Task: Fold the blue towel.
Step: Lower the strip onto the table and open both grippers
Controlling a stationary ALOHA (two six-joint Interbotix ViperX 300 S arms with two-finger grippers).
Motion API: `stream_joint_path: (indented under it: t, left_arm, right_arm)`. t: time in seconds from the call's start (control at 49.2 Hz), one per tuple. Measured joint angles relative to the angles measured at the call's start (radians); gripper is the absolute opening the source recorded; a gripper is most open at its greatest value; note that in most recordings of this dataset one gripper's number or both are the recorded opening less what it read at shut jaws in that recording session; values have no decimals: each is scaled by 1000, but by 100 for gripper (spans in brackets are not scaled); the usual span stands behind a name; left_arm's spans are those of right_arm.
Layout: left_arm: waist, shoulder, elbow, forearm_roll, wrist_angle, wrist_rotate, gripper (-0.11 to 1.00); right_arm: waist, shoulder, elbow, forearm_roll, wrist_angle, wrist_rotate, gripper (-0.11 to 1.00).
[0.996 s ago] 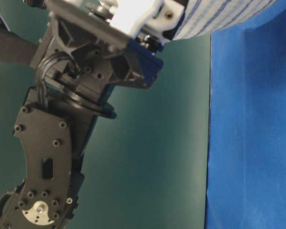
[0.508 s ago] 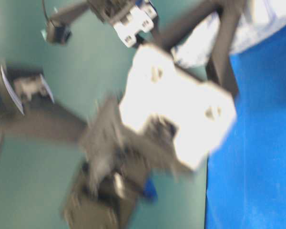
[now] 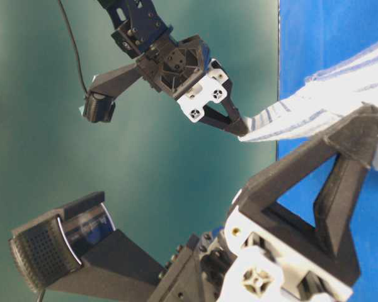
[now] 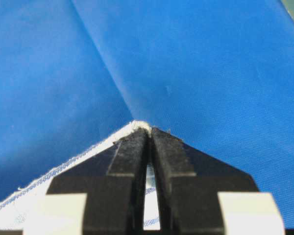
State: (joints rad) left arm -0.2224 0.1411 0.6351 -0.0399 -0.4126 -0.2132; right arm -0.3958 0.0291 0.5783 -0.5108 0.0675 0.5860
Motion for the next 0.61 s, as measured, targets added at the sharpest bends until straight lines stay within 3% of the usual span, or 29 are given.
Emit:
stream_joint_path:
  t: [0.203, 0.284, 0.488, 0.549, 0.61]
  left_arm:
    - [14, 8, 2, 0, 2, 0, 2]
    - [14, 9, 2, 0, 2, -2, 8]
    - [11, 9, 3, 0, 20, -15, 54]
    - [11, 6, 12, 0, 43, -34, 63]
    - [9, -3, 28, 0, 75, -44, 64]
  right_arm:
    - [0, 0, 0, -2, 6, 2, 5]
    - [0, 0, 0, -2, 6, 0, 6]
    - [0, 0, 0, -15, 5, -5, 60]
    - [3, 0, 0, -21, 6, -5, 62]
    - [6, -3, 2, -23, 8, -5, 60]
